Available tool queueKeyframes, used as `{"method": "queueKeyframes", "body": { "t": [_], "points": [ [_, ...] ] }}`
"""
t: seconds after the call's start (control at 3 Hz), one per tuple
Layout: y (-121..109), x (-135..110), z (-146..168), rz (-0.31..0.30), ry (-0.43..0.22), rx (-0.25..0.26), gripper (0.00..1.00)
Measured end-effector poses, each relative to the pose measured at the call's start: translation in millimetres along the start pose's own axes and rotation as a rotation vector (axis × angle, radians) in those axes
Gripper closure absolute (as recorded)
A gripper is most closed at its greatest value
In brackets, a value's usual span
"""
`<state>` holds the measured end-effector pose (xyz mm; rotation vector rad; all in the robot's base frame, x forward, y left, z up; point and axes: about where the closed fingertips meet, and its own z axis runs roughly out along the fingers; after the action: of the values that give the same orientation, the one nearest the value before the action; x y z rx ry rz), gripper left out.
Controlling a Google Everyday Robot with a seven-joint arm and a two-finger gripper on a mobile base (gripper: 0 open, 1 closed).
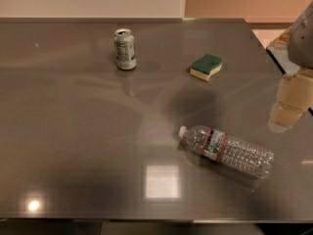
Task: Pick water bottle
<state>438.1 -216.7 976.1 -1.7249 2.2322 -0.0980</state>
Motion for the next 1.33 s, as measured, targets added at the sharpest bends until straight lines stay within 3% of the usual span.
{"method": "queueKeyframes", "body": {
  "t": [0.67,1.33],
  "points": [
    [3.0,-3.2,0.7,-0.006,0.013,0.004,0.00],
    [33.1,-16.7,20.6,-0.020,0.046,-0.023,0.00]
  ]
}}
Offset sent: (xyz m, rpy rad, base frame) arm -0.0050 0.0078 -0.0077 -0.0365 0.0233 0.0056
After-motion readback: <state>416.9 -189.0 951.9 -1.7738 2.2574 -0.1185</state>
